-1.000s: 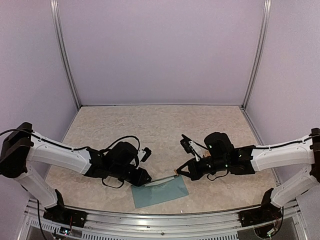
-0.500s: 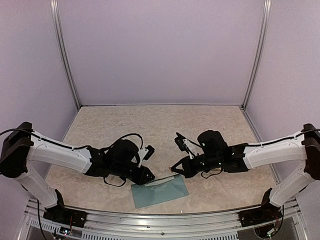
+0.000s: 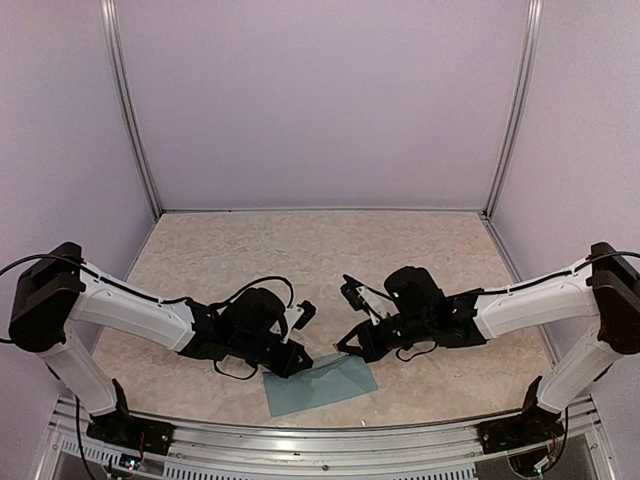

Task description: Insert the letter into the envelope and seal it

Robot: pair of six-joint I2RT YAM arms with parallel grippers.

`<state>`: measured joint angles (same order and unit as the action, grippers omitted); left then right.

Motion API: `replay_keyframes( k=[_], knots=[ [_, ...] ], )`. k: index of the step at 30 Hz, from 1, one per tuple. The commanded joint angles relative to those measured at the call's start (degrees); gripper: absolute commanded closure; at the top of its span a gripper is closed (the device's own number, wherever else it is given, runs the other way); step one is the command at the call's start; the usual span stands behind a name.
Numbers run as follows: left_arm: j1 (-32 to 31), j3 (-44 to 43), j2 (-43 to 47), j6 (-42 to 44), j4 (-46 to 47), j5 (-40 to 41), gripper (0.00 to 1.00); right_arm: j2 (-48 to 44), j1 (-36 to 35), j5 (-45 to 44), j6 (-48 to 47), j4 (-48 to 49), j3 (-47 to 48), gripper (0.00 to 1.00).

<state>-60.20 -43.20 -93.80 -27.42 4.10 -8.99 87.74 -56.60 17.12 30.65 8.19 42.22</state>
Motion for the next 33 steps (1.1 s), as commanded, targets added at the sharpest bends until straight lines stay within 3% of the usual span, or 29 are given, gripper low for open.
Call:
replay_keyframes(
  k=[1,33],
  knots=[
    [-0.74,1.52,-1.67,-1.56,3.08,-0.97,0.93,1.93,-1.43,1.21,-1.74,0.91,2.32,1.00],
    [-1.21,4.46,-4.11,-4.22,4.16,0.23,0.94,12.72,-5.96,1.67,-3.72,-1.42,6.62,1.00]
  ],
)
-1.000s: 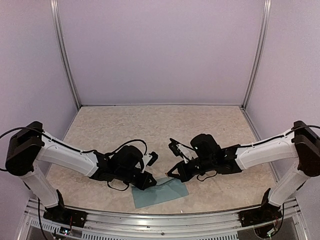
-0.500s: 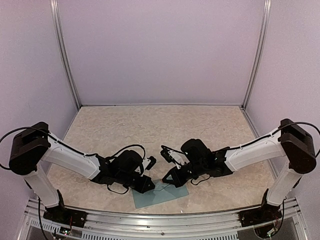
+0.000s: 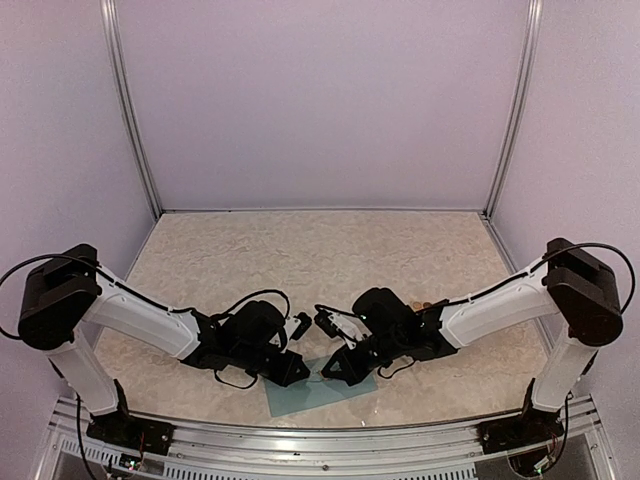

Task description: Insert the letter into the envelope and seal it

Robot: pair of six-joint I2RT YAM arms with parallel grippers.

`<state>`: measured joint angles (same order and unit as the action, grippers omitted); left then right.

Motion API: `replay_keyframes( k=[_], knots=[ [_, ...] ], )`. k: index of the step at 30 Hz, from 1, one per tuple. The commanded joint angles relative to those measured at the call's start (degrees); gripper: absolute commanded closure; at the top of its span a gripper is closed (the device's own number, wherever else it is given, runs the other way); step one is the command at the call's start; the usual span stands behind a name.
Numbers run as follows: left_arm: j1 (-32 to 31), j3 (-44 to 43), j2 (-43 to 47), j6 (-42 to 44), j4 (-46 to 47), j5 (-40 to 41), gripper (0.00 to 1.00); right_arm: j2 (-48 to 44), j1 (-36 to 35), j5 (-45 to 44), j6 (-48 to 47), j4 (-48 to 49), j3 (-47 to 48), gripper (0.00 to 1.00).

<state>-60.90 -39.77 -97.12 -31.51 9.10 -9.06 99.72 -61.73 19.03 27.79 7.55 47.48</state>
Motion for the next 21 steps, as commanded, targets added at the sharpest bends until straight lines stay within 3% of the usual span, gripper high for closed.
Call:
replay_keyframes(
  k=[1,21],
  knots=[
    [-0.48,1.01,-0.79,-0.11,-0.84,0.23,0.94,0.81,-0.82,-0.31,-0.74,-0.74,1.21,1.00],
    [-0.53,1.01,-1.13,-0.05,-0.76,-0.21,0.95,2.82,-1.11,-0.85,-1.00,-0.65,1.78,1.00]
  ],
)
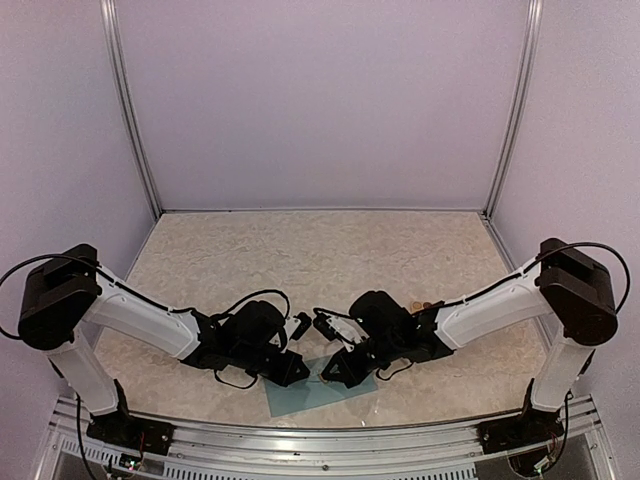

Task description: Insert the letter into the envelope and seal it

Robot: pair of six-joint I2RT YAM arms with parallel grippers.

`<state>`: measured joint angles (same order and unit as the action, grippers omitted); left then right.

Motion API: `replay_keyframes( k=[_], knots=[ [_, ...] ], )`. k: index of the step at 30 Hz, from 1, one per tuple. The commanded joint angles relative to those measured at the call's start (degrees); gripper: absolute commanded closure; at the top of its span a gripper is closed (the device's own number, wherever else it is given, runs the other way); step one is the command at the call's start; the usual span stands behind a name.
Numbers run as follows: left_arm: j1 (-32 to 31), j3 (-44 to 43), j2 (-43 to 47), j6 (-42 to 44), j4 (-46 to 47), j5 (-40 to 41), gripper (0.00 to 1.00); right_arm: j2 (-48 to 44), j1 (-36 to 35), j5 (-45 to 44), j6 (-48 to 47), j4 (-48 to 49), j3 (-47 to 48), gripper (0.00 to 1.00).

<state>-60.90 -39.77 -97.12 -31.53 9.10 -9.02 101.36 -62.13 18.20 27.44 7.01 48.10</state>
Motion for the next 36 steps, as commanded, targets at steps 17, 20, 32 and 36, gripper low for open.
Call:
replay_keyframes(
  k=[17,20,32,36],
  knots=[
    [-0.49,1.10,-1.58,-0.02,-0.40,-0.63,0.98,4.25,-1.30,2.00,-0.43,1.18,2.04,1.00],
    [-0.53,1.10,-1.58,-0.10,-0.40,-0.64,0.98,4.63,-1.33,2.51,-0.28,1.77,2.13,1.00],
    [-0.53,1.10,-1.83,-0.35,-0.01,-0.94,0.98,5.89,-1.35,5.47,0.07,3.30,2.51,1.00],
    [-0.62,1.34,-2.08,-0.59,0.34,-1.07,0.98,6.33,-1.50,7.59,0.46,4.34,2.70,1.00]
  ],
)
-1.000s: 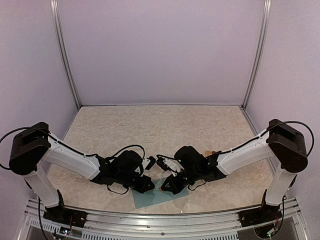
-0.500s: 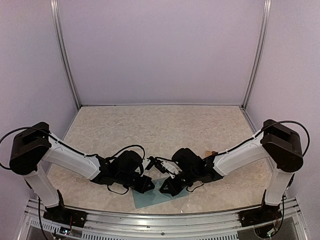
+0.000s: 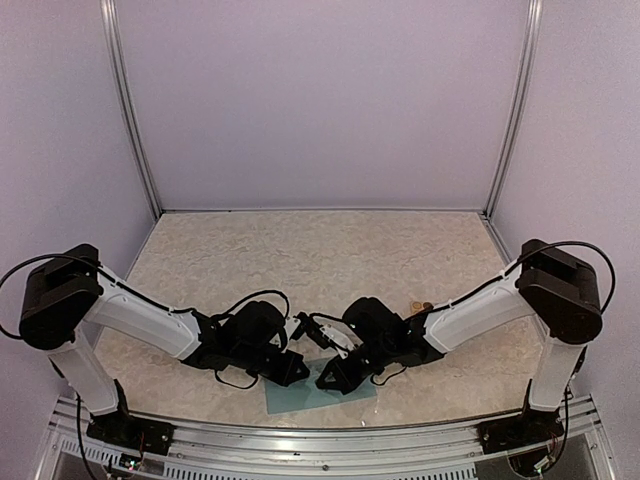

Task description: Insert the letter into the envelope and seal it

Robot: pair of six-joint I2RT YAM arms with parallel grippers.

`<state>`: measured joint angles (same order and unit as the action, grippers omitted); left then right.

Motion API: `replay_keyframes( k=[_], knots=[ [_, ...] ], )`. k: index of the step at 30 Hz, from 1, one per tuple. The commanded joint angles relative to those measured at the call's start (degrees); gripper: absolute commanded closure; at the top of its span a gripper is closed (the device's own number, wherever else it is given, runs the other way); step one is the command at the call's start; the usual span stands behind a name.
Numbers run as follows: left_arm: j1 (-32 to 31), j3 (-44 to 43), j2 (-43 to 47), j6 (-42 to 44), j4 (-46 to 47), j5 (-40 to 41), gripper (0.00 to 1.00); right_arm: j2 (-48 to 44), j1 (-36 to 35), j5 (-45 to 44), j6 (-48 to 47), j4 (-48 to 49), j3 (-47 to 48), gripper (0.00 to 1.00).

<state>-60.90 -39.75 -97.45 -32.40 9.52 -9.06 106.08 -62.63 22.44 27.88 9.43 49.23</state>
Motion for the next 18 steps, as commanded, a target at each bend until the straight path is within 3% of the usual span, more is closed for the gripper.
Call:
replay_keyframes(
  k=[1,4,12,15,16,18],
  knots=[
    [-0.61,1.40,-1.77,0.24,-0.03,-0.92,0.98,1.54,-1.00,3.78,0.07,2.21,1.49,1.00],
    [-0.59,1.72,-1.70,-0.01,0.04,-0.88,0.98,0.36,-1.00,4.67,0.39,3.34,0.75,0.92],
    [-0.61,2.73,-0.82,-0.55,0.28,-0.60,0.98,-6.91,-0.88,4.90,2.14,6.74,-3.30,0.60],
    [-0.60,2.92,-0.73,-0.64,0.32,-0.50,0.98,-8.30,-0.67,3.04,2.73,6.91,-4.71,0.58],
    [-0.58,2.99,-0.65,-0.72,0.40,-0.45,0.98,-8.30,-0.61,2.11,3.01,6.68,-4.91,0.62],
    [-0.62,3.01,-0.55,-0.68,0.41,-0.46,0.98,-7.60,-0.56,0.58,3.26,5.67,-4.60,0.79]
  ],
)
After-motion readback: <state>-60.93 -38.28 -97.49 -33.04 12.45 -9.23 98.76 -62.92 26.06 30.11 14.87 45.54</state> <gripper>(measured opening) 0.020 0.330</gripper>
